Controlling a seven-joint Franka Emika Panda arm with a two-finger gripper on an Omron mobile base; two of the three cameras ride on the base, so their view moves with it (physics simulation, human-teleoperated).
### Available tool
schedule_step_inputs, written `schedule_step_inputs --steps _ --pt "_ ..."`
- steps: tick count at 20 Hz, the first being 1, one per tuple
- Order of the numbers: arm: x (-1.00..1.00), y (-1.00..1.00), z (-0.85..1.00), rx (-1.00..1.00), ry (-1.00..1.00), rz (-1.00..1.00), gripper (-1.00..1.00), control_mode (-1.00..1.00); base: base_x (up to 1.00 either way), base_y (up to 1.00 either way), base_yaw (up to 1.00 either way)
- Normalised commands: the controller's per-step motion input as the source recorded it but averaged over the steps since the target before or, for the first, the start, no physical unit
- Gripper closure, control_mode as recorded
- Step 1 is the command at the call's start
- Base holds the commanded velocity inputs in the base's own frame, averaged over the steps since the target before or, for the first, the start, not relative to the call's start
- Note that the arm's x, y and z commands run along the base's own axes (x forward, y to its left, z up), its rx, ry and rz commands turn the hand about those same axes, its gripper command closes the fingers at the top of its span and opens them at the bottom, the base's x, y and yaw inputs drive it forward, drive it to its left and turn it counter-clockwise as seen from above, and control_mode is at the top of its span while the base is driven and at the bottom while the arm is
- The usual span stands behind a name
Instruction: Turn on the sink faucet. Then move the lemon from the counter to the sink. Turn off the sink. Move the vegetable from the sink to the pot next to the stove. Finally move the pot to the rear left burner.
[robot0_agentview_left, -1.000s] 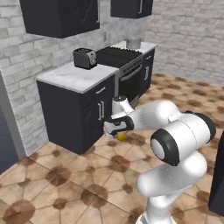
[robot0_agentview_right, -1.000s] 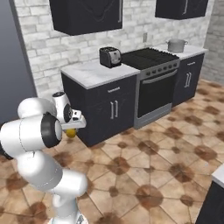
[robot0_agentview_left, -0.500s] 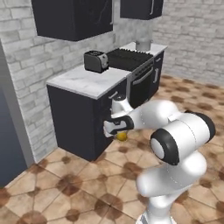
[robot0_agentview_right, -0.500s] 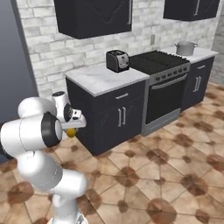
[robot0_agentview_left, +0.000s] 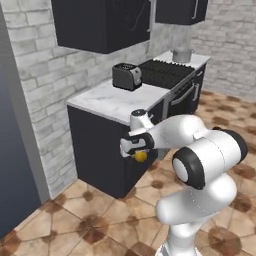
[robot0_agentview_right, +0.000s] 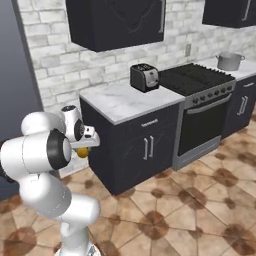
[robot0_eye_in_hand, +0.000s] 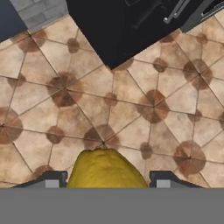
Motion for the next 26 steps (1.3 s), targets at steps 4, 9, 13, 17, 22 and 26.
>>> schedule_step_inputs --steps 4,9,13,17,22,26 --pt "0.0 0.0 0.0 0.0 0.0 0.0 1.0 1.0 0.67 -0.01 0.21" --pt "0.0 0.0 0.0 0.0 0.0 0.0 1.0 1.0 0.53 -0.23 0.28" --pt "0.0 0.0 0.0 0.0 0.0 0.0 1.0 1.0 0.43 -0.43 0.31" --pt "0.0 0.0 0.0 0.0 0.0 0.0 1.0 1.0 0.56 -0.35 0.33" --pt "0.0 0.0 0.0 0.0 0.0 0.0 1.0 1.0 0.32 -0.53 0.3" --pt "0.0 0.0 0.0 0.0 0.0 0.0 1.0 1.0 0.13 -0.66 0.23"
